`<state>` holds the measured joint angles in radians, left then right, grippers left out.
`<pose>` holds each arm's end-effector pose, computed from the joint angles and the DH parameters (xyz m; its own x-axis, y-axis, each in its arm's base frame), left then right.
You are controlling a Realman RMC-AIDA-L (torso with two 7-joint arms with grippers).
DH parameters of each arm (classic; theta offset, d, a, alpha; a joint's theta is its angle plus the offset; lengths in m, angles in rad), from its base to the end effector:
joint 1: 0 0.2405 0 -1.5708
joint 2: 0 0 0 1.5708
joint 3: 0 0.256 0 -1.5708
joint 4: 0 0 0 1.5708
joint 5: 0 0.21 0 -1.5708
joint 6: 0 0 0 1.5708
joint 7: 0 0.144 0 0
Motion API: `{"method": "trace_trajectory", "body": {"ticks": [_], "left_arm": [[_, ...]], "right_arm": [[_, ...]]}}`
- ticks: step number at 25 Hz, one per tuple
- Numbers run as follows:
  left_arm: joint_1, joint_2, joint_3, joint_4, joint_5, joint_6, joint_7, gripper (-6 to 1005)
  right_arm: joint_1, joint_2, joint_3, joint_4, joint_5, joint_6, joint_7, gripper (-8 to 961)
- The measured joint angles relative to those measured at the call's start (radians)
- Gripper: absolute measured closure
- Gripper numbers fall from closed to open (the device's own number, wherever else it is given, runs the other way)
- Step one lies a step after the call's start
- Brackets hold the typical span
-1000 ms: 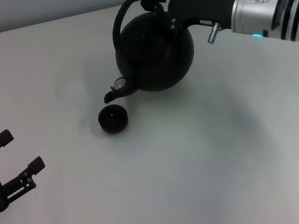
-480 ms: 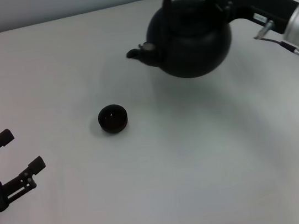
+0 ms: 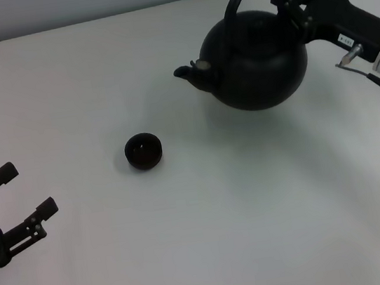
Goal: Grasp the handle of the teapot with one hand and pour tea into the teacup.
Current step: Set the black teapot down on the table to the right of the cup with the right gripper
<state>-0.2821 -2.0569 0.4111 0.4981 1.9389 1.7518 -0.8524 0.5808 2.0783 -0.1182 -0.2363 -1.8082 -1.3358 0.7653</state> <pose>-0.3309 0.2400 0.0223 0.7514 0.0789 0.6552 0.4205 -0.8224 -0.3831 0.2935 0.3578 0.0049 0.6468 -0.0266 -0.7622 -0.6414 -0.5597 -0.5247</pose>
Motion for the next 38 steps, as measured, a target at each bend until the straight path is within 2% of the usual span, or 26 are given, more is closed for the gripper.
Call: {"method": "trace_trajectory", "body": {"ticks": [18, 38], "left_arm": [[-0.003, 0.0, -0.001, -0.003, 0.0, 0.0, 0.006, 132], [0.006, -0.001, -0.002, -0.003, 0.0, 0.005, 0.009, 132]], "right_arm": [[-0.026, 0.001, 0.003, 0.149, 0.069, 0.074, -0.266, 794], [-0.046, 0.003, 0.005, 0.172, 0.071, 0.106, -0.27, 772]]}}
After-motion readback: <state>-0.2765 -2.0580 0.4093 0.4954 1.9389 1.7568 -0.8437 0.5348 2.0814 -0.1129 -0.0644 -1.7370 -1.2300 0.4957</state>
